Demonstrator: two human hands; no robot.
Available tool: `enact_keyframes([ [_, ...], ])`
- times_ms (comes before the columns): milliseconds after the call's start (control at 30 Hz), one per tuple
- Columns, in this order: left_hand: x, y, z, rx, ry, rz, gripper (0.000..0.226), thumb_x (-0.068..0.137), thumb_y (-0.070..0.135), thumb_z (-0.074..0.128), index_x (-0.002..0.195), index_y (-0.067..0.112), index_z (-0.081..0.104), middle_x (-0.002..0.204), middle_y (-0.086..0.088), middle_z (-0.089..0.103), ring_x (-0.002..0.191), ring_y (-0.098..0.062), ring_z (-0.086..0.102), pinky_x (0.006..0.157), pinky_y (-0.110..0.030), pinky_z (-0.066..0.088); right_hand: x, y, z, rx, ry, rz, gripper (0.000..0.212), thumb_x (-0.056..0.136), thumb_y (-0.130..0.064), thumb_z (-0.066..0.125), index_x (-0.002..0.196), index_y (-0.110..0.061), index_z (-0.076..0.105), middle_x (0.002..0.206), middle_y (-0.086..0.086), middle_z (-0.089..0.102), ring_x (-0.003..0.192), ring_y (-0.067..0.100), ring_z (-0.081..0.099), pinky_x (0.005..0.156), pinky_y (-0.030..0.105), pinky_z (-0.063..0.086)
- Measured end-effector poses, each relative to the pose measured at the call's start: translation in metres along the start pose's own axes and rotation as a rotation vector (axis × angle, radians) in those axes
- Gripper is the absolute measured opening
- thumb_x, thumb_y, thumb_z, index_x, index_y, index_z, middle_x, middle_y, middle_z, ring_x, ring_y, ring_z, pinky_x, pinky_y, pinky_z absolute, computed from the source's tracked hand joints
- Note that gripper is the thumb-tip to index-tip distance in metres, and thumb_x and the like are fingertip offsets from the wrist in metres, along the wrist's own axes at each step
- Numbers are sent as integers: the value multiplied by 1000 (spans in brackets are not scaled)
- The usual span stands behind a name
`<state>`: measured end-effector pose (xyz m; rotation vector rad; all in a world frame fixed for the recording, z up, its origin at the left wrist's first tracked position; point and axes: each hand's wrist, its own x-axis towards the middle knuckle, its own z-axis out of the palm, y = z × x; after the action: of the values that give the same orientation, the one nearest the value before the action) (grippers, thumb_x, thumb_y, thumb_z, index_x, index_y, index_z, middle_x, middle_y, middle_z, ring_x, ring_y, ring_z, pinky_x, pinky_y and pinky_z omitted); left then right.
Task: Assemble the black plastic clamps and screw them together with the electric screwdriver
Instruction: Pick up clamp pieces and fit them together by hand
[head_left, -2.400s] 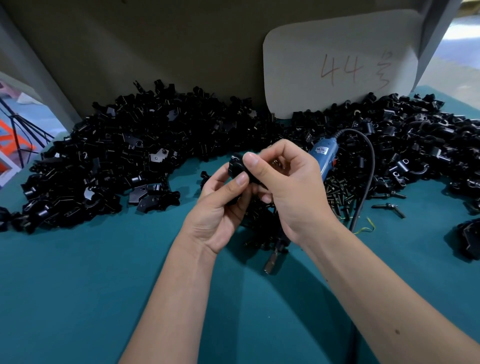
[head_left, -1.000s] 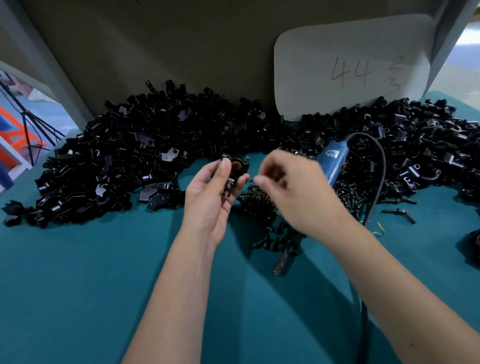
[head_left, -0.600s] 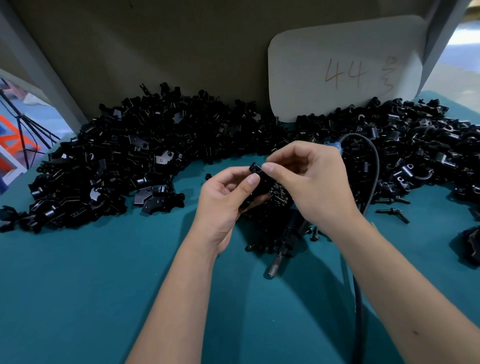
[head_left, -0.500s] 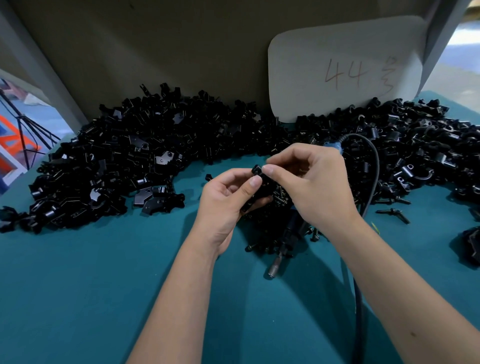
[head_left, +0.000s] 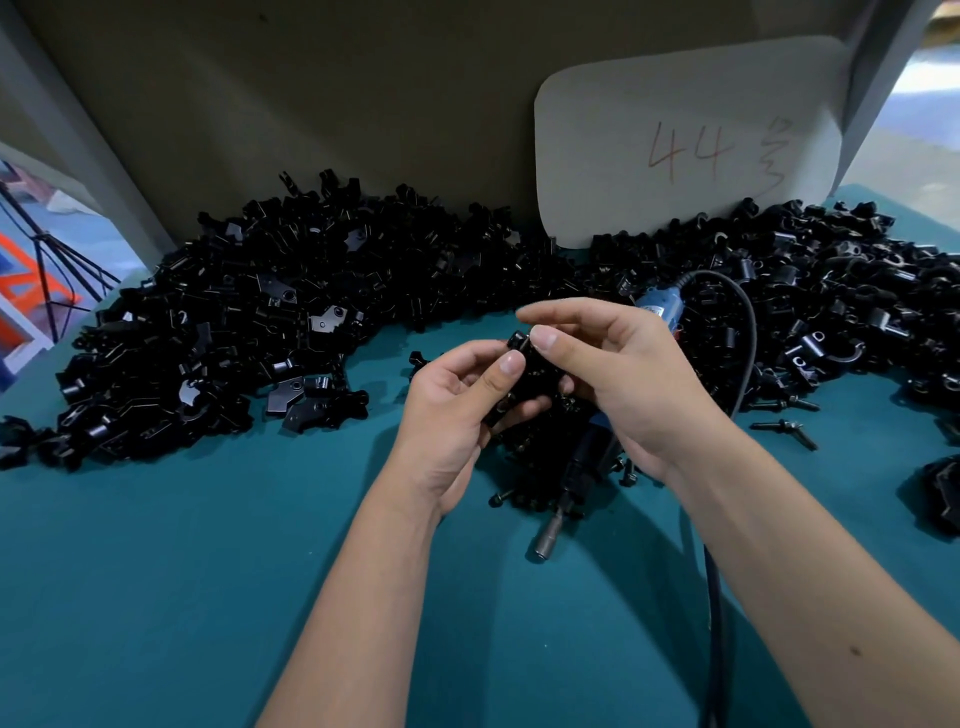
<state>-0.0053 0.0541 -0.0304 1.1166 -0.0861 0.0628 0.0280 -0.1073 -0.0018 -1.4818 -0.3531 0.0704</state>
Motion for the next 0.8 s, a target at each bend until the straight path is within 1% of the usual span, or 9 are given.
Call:
enact_keyframes([
  [100,0,0,0,-13,-7,7,24,89,21,72,108,7,74,106,-13,77,95,-23,76,77,-27,60,0,-2,0,7,-29,10,11,95,-15,75,97,-22,84,97,12,77,83,14,60,69,27,49],
  [200,-1,1,0,-34,-16,19,26,90,21,70,111,5,73,109,-14,77,97,-23,76,79,-27,60,-1,-3,4,20,-14,-10,3,90,-14,80,88,-16,81,85,9,72,71,7,57,64,23,49],
  [300,-1,-1,1,-37,-15,14,31,90,20,70,114,1,71,113,-15,76,99,-22,75,80,-28,60,-3,0,10,33,47,-43,15,88,-13,82,82,-5,71,76,7,65,62,4,52,58,18,47],
  [367,0,-1,2,-42,-14,13,32,90,20,71,115,0,70,115,-16,75,99,-21,74,80,-29,60,-4,0,12,38,70,-52,14,88,-11,82,83,-8,70,75,2,64,64,4,53,59,16,47],
  [433,0,-2,3,-51,-13,18,31,89,19,71,114,1,71,115,-17,75,99,-22,74,80,-29,60,-5,-1,14,74,51,-40,8,89,-9,80,86,-14,75,79,-2,68,73,5,59,63,19,50],
  [500,0,-2,3,-58,-13,20,28,88,19,72,111,3,72,112,-16,75,100,-21,74,79,-29,60,-5,-3,15,131,33,4,10,88,-11,80,83,-19,77,79,-2,71,79,10,65,66,27,55],
  [600,0,-4,5,-56,-20,7,26,85,21,74,107,6,74,105,-10,76,97,-17,73,78,-29,60,-6,-5,20,179,85,67,23,83,-21,85,67,-21,68,75,4,71,72,14,68,53,30,55],
  [700,0,-6,9,-55,-27,-4,30,85,21,75,108,3,73,103,-10,75,93,-16,72,76,-28,60,-6,-4,22,141,148,71,39,82,-31,87,70,-15,54,79,15,59,71,24,61,50,32,51],
  [800,0,-6,9,-81,-7,-11,25,86,19,74,106,4,74,104,-12,75,94,-18,73,76,-29,61,-6,-3,20,139,101,41,32,91,-39,76,75,-16,59,80,12,52,79,24,52,61,36,48],
])
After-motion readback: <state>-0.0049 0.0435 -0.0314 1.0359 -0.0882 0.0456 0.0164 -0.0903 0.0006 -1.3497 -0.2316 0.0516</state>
